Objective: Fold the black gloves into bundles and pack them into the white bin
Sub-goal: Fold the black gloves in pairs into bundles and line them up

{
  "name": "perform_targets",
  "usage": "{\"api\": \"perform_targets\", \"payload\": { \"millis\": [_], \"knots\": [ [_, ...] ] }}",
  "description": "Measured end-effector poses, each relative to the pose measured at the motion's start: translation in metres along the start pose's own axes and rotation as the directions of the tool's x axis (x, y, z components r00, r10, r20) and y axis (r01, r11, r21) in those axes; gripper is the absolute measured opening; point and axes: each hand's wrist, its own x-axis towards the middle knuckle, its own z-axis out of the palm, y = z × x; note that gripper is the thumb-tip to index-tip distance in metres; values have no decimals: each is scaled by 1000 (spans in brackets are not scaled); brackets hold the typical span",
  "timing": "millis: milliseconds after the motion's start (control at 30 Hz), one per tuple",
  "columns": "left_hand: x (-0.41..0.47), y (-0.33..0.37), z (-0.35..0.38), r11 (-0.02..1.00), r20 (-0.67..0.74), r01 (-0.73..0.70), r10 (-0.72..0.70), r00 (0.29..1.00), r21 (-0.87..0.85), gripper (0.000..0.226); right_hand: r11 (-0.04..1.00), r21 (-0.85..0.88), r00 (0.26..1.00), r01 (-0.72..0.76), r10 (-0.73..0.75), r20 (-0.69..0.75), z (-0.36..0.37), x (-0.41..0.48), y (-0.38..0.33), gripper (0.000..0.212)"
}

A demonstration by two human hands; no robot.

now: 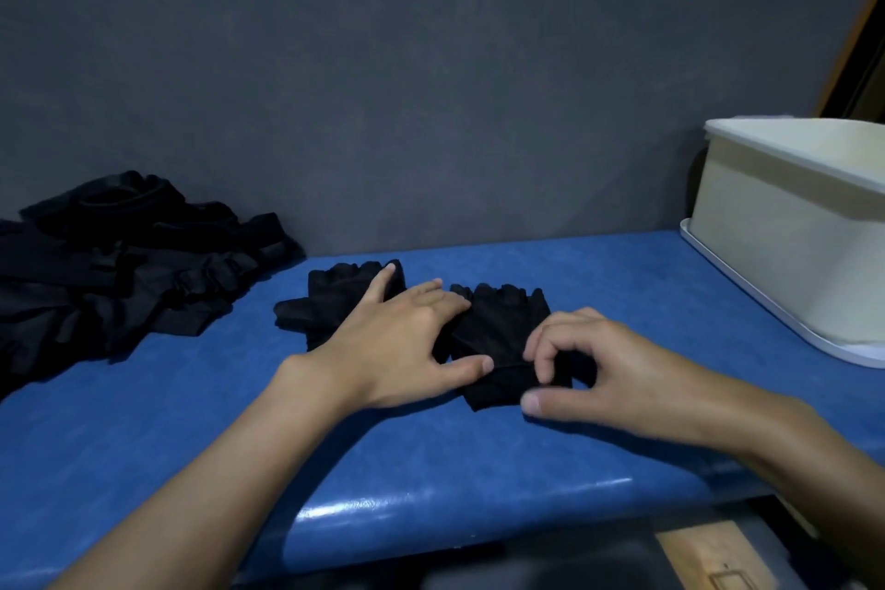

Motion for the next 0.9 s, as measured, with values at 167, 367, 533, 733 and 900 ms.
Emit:
{"api": "perform_targets", "payload": {
  "millis": [167, 367, 533, 733, 900],
  "knots": [
    [3, 3, -3, 995, -89, -35, 27, 996, -91, 79, 990, 132, 969, -42, 72, -236, 3, 14, 8, 32],
    [1, 1, 3, 998, 8, -59, 58, 998, 30, 86, 988, -103, 993, -118, 119, -2, 7, 18, 16, 65],
    [-1, -2, 2, 992, 76, -38, 29, 997, 124, 99, 934, -329, 976, -143, 189, 111, 3, 18, 14, 101],
    [0, -3, 2, 993, 62, -40, 33, 998, 112, 100, 918, -363, 966, -158, 220, 136, 3, 17, 12, 102],
    [5, 4, 0, 998, -72, -56, 53, 996, -42, 87, 936, -322, 982, -142, 175, 77, 4, 20, 12, 86]
  ]
}}
